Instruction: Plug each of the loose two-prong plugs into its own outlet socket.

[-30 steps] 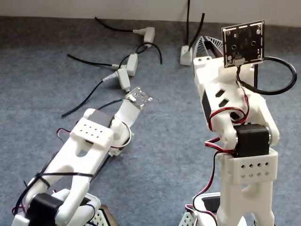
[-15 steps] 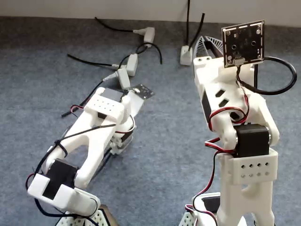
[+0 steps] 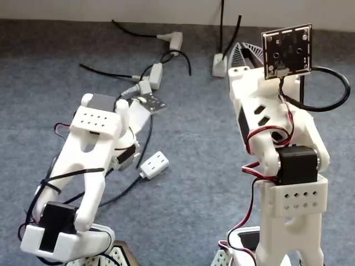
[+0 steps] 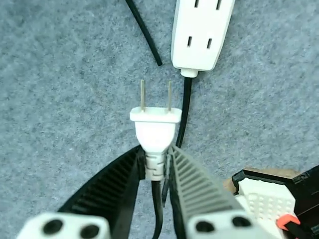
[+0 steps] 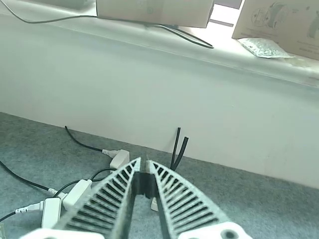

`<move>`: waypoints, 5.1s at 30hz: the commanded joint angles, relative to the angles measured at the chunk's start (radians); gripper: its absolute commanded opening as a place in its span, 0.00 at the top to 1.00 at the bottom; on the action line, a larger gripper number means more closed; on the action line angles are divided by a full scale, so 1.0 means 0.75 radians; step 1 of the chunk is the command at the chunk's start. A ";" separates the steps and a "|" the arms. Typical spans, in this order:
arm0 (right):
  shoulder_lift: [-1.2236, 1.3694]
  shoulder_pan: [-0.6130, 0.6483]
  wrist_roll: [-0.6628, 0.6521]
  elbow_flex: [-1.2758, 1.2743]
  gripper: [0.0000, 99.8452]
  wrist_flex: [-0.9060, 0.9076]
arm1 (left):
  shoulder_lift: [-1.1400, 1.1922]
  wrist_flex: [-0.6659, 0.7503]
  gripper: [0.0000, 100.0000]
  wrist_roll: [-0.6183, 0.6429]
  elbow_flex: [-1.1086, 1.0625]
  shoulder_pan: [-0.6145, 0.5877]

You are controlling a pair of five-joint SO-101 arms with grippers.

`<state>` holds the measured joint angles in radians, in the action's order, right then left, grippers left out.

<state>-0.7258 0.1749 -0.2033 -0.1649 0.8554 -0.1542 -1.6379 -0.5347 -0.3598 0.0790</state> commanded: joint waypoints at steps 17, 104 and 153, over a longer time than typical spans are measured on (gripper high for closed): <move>0.011 -0.114 0.014 0.066 0.99 -0.003 | -0.447 0.640 0.99 0.415 -0.032 0.429; 0.435 0.242 -0.125 -0.539 0.99 -0.764 | -1.316 2.443 0.99 0.696 -1.243 0.615; 0.120 0.034 0.072 0.024 0.99 -0.079 | -0.253 0.374 0.99 0.323 0.341 0.410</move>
<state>-0.6030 0.2117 -0.1634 -0.2002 0.7925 -0.4242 -1.2083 -0.2217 -0.2816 0.4043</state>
